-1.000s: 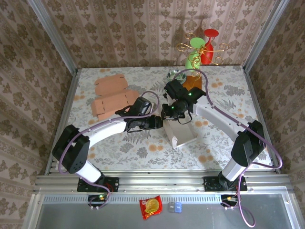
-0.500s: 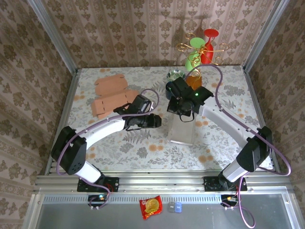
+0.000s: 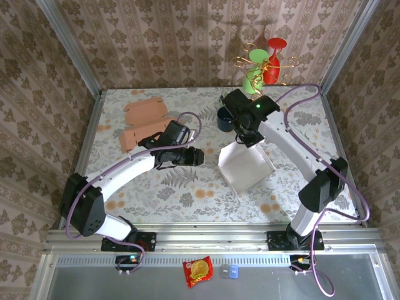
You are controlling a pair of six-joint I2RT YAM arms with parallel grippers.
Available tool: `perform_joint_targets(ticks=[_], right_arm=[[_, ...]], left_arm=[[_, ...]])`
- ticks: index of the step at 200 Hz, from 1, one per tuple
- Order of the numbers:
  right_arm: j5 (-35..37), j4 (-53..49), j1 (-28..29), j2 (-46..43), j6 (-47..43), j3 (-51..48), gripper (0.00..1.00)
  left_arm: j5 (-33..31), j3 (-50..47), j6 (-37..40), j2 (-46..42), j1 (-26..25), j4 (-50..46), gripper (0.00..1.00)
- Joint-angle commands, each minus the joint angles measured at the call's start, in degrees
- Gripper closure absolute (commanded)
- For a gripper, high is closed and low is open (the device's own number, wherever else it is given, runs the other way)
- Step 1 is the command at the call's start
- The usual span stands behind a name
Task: Fold the paper box
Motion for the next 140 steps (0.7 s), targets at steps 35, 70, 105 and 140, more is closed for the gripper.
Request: perform_joint_targets(ticks=[35,70,105,140], right_arm=[[-2.04,-5.60,-1.33,4.48,11.04,2.27,1.00],[-0.77,-2.70,-1.33,2.48,9.03,-0.22,0.82],[3.31,3.86,-1.90,-1.94,0.09,-3.23,0.67],[5.48,14.80,-4.10,-9.61,-18.25,-9.13,0.56]], left_arm=[[1.79,2.52,9.08,-0.50,-2.76,-2.58,0.58],[1.49,3.12,9.69,0.58,-4.53,-2.10,0.55],[1.88,3.25,9.91,1.19,-5.39,-1.02,0.51],[1.89,4.65,11.03,1.67,-6.48,-0.91,0.48]])
